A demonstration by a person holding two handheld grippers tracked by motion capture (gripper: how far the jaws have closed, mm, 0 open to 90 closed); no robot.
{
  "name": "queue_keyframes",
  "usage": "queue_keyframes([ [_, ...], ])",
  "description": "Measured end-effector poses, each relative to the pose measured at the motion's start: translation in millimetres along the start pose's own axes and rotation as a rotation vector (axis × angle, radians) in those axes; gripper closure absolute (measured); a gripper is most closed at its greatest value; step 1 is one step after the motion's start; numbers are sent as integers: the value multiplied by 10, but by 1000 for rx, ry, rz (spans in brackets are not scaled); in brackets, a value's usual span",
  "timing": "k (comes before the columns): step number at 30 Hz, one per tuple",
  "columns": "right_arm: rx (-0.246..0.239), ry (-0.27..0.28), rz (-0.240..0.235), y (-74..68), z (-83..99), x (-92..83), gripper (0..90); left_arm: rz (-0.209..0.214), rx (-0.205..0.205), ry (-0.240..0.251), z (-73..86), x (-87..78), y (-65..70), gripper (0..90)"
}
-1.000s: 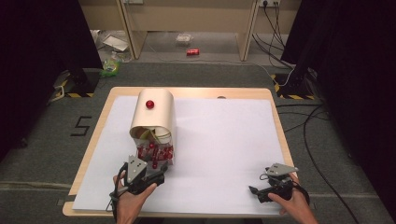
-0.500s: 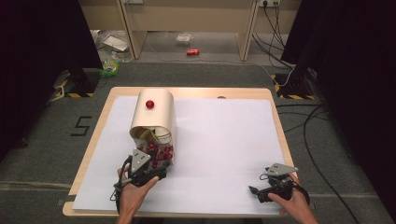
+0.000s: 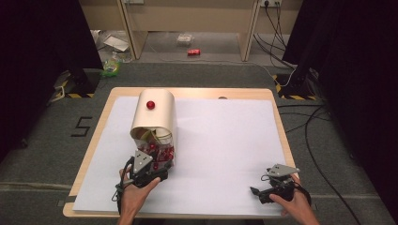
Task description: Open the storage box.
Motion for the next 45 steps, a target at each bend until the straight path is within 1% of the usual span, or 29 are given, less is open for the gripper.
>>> queue_keyframes([
  [5,-1,0,1,0,0,0,4,1,2,-9,32,-32,21,305],
  [10,-2,1,2,0,0,-1,4,5,1,-7,60,-64,40,307],
  [14,-2,1,3,0,0,-1,4,7,8,-16,96,-94,58,309],
  [18,-2,1,3,0,0,-1,4,7,3,-6,138,-135,77,319],
  [23,-2,1,3,0,0,-1,5,5,7,-17,174,-155,101,320],
  [25,-2,1,3,0,0,-1,4,3,4,-9,187,-161,107,321],
  [30,-3,2,4,0,0,-1,5,5,5,-14,215,-179,118,321],
  [35,-2,1,3,-1,0,-1,5,13,7,-29,277,-223,145,325],
  [42,-2,1,3,0,0,-1,4,23,7,-33,342,-289,195,329],
  [45,-2,2,4,-1,0,-1,5,32,7,-42,392,-320,232,329],
])
Point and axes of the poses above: each handheld gripper's, and its own axes: x roughly forward along the jaws, z roughly out of its underside, y roughly to its right, the point moved 4 cm from there along x, roughly forward along the jaws, and after that the axes turned 5 degrees about -y, right-handed, at the moved point
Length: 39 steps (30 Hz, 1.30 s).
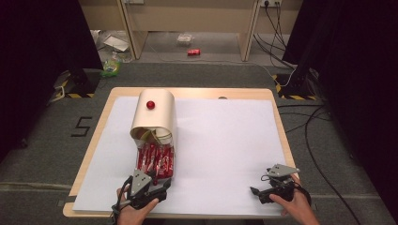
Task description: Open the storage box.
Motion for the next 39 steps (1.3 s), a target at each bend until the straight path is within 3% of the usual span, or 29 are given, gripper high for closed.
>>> queue_keyframes([
  [22,-1,1,1,0,1,0,5,-5,-8,-44,48,-192,74,364],
  [39,2,0,-2,0,0,1,4,-7,-9,-1,24,-210,56,367],
])
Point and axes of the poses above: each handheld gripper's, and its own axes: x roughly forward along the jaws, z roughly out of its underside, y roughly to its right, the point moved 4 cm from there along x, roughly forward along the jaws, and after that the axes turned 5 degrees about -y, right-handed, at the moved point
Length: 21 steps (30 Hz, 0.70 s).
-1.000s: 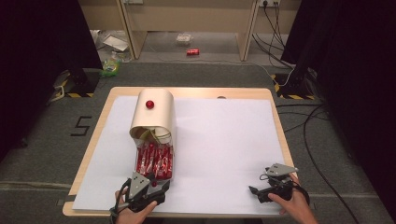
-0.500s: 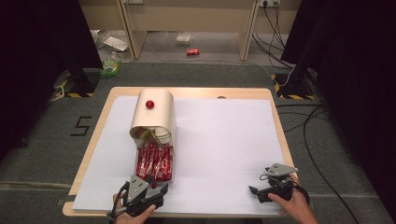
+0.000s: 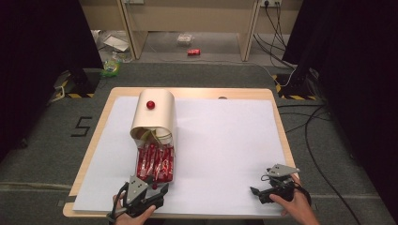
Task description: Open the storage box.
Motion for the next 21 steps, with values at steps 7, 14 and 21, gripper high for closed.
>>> queue_keyframes([
  [7,0,0,0,1,0,0,4,-32,1,19,-98,-6,-76,335],
  [14,2,0,-2,0,0,0,4,-64,1,30,-200,46,-161,280],
  [21,4,0,-4,0,0,0,4,-95,0,36,-343,129,-279,261],
])
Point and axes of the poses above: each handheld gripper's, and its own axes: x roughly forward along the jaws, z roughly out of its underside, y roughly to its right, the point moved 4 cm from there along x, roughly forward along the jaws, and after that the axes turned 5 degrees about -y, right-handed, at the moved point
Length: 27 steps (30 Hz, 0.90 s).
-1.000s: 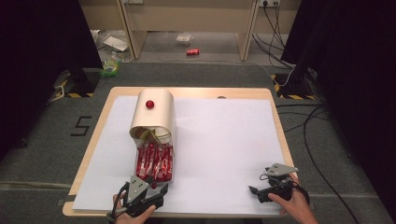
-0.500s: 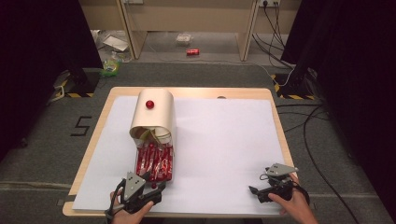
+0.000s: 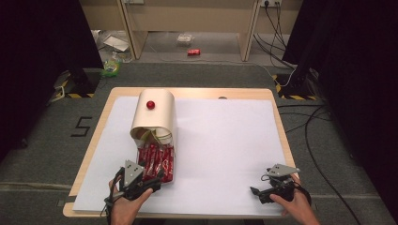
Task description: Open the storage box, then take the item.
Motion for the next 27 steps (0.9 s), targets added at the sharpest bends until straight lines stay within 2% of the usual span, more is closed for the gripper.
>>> queue_keyframes([
  [11,0,0,0,-1,0,0,4,-31,-22,-14,-11,75,-177,267],
  [15,0,0,1,-1,0,0,4,-31,-27,-14,-4,74,-188,286],
  [21,-3,0,3,0,0,0,4,-38,-16,-11,-1,95,-192,381],
  [27,-1,-1,2,-1,0,0,4,-44,6,-21,9,155,-175,537],
])
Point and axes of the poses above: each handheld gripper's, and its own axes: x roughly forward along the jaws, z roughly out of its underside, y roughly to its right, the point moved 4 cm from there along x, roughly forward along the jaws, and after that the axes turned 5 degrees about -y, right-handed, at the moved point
